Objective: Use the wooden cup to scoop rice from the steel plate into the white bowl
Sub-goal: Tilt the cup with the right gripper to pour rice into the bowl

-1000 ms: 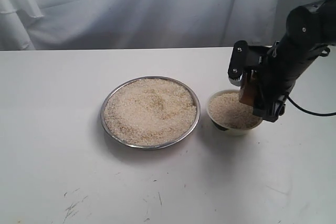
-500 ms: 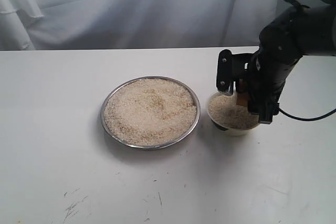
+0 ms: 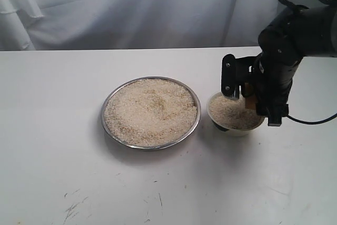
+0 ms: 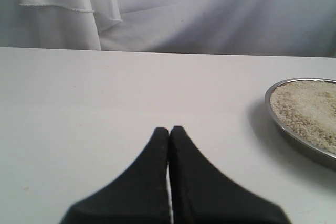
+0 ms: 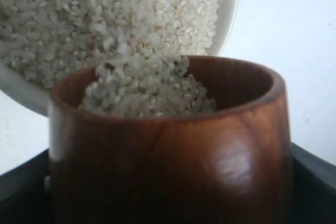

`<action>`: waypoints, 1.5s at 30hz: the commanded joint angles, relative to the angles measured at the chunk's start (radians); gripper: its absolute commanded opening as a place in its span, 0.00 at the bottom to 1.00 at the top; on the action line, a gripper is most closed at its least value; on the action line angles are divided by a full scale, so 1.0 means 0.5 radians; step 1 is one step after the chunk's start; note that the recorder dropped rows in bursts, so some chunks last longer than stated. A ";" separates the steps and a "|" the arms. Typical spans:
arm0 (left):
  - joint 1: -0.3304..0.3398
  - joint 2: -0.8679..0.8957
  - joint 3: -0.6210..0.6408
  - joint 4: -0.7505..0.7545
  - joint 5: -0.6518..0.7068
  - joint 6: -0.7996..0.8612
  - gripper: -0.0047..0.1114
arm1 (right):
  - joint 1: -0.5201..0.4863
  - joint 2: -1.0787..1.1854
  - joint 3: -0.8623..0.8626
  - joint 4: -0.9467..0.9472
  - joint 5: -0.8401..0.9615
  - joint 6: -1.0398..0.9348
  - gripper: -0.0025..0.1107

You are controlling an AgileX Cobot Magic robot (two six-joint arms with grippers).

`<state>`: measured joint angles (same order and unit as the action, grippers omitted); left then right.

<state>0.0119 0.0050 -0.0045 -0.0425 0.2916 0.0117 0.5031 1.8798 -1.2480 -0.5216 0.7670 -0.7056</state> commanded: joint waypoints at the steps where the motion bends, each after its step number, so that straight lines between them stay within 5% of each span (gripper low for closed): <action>1: -0.003 -0.010 0.009 -0.001 -0.013 -0.006 0.04 | 0.042 -0.011 0.000 -0.135 0.029 0.101 0.02; 45: -0.003 -0.010 0.009 -0.001 -0.013 -0.006 0.04 | 0.308 0.078 0.000 -0.808 0.359 0.540 0.02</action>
<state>0.0119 0.0050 -0.0045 -0.0425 0.2916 0.0117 0.6372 1.9244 -1.2480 -0.8881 0.9490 -0.4460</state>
